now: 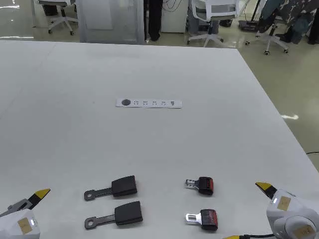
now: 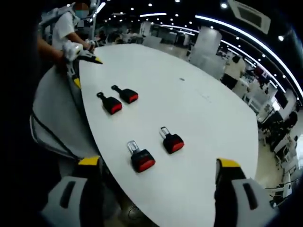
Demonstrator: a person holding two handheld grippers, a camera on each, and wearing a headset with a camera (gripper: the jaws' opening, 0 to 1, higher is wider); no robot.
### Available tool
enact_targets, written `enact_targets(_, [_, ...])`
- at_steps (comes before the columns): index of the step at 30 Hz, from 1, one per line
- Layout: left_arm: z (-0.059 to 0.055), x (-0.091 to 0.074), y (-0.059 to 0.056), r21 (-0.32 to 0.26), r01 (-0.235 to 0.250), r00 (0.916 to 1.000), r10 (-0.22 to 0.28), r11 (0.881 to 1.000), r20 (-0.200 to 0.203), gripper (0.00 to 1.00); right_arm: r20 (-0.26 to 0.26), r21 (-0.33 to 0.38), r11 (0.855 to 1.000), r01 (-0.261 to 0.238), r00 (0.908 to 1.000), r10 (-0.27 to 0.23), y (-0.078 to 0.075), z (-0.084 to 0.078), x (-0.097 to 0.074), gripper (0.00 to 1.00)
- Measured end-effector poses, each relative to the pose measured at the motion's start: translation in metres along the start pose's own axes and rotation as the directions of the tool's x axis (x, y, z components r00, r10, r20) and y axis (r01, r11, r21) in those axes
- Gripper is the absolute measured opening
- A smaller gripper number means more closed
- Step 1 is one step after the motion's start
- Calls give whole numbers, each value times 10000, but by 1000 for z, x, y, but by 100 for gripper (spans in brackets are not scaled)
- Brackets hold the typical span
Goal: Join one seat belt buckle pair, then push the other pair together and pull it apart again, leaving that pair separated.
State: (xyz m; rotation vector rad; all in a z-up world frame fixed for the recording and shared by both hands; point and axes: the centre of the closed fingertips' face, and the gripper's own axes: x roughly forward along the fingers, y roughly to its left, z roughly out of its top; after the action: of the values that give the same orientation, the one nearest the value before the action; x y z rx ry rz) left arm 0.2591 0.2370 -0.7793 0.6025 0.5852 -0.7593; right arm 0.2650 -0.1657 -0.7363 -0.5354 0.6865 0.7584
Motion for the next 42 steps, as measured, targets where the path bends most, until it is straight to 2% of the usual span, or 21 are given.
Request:
enact_targets(14, [-3, 1, 4, 16, -97, 9999, 96, 10000, 126, 100, -26, 55, 10000, 26, 10000, -26, 1, 2, -3, 99])
enact_targets(16, [0, 0, 3, 2, -107, 9998, 107, 9999, 144, 100, -41, 235, 9997, 51, 10000, -50, 0, 2, -3, 99])
enact_targets(28, [2, 0, 2, 69, -116, 9998, 115, 9999, 145, 100, 111, 253, 9997, 77, 9999, -80, 3, 5, -6, 100])
enact_targets(33, [9, -2, 3, -210, -135, 9989, 144, 9997, 449, 100, -124, -42, 9995, 326, 9994, -326, -3, 1, -8, 100])
enact_targets(36, [6, -1, 2, -150, -123, 9994, 128, 9998, 335, 100, -3, -100, 9996, 265, 9996, -265, -4, 3, -10, 96])
enact_targets(42, [5, -1, 0, -42, -43, 9997, 44, 10000, 240, 100, 113, -41, 10000, 23, 9999, -22, -2, 6, -8, 96])
